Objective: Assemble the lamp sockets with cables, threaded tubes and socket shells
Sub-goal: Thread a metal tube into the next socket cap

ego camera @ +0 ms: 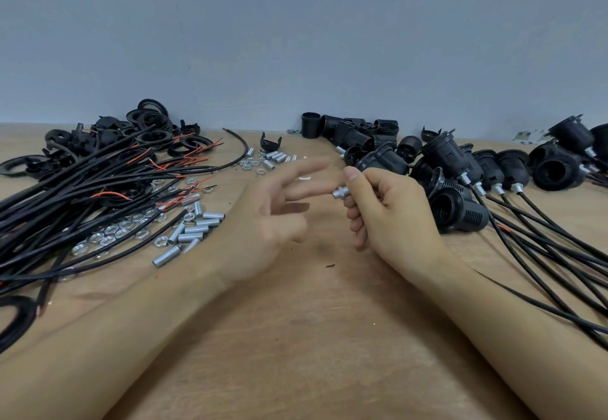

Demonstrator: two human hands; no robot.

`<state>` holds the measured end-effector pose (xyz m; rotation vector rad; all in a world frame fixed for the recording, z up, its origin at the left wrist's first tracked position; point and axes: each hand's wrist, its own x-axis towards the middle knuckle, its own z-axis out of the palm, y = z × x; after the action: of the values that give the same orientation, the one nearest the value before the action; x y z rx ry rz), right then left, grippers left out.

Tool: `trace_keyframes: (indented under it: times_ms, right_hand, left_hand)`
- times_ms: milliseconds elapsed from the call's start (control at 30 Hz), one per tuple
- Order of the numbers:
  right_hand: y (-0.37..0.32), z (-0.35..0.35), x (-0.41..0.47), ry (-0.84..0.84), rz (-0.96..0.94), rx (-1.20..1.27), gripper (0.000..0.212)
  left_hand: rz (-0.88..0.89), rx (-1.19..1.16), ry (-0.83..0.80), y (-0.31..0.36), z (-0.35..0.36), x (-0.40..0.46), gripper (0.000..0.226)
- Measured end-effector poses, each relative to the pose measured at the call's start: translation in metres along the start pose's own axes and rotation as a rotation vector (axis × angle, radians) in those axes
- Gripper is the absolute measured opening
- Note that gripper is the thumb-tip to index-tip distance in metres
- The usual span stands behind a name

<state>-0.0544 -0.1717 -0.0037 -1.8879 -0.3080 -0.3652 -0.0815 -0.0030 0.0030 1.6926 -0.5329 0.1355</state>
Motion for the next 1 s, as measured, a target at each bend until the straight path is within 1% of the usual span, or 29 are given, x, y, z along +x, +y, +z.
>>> trace_keyframes:
  times_ms: [33,100,133,167,200,267,300,333,400,467,600,733,800,833,900,933,1000]
  right_hand:
    - [0.0,-0.001,0.0,0.006,0.004,-0.004,0.04]
    - [0.001,-0.002,0.001,0.025,0.023,-0.001,0.042]
    - [0.001,-0.003,0.002,0.031,0.036,0.007,0.042]
    - [0.001,-0.003,0.002,0.033,0.047,0.015,0.042]
    - [0.001,-0.003,0.002,0.033,0.054,0.02,0.042]
    - [0.0,-0.002,0.002,0.032,0.059,0.024,0.04]
    - [0.0,-0.003,0.002,0.03,0.062,0.024,0.039]
    - [0.0,-0.003,0.002,0.024,0.063,0.021,0.037]
    - [0.0,-0.003,0.002,0.007,0.055,0.004,0.033]
    - [0.001,-0.003,0.002,-0.007,0.045,-0.007,0.03]
    - [0.002,-0.003,0.002,-0.015,0.042,0.024,0.022]
    - [0.005,-0.002,0.004,-0.015,0.035,0.035,0.017]
    - [0.007,-0.002,0.004,-0.018,0.036,0.037,0.016]
    - [0.007,-0.002,0.005,-0.019,0.037,0.038,0.016]
    - [0.009,-0.003,0.005,-0.02,0.036,0.036,0.015]
    - [0.009,-0.003,0.005,-0.019,0.035,0.034,0.015]
    - [0.009,-0.003,0.005,-0.02,0.039,0.033,0.015]
  left_hand:
    - [0.041,-0.023,0.007,0.002,0.0,0.0,0.07]
    - [0.087,-0.099,0.093,0.009,-0.007,0.002,0.055]
    - [0.07,-0.113,0.137,0.014,-0.013,0.004,0.049]
    - [0.036,-0.063,0.182,0.017,-0.02,0.006,0.042]
    - [0.0,0.083,0.232,0.019,-0.031,0.008,0.034]
    - [-0.07,0.554,0.293,0.019,-0.058,0.01,0.022]
    - [-0.124,0.783,0.287,0.019,-0.072,0.009,0.018]
    - [-0.202,0.942,0.266,0.02,-0.084,0.008,0.013]
    - [-0.364,1.079,0.227,0.021,-0.103,0.006,0.004]
    - [-0.449,1.14,0.236,0.021,-0.115,0.004,0.008]
    - [-0.527,1.209,0.296,0.018,-0.13,0.002,0.013]
    - [-0.612,1.25,0.268,0.012,-0.131,0.002,0.006]
    - [-0.597,1.27,0.297,0.009,-0.133,0.002,0.005]
    - [-0.57,1.281,0.341,0.009,-0.135,0.003,0.006]
    - [-0.534,1.317,0.451,0.006,-0.142,0.003,0.013]
    - [-0.541,1.344,0.478,0.003,-0.146,0.003,0.019]
    - [-0.589,1.345,0.464,-0.003,-0.152,0.002,0.025]
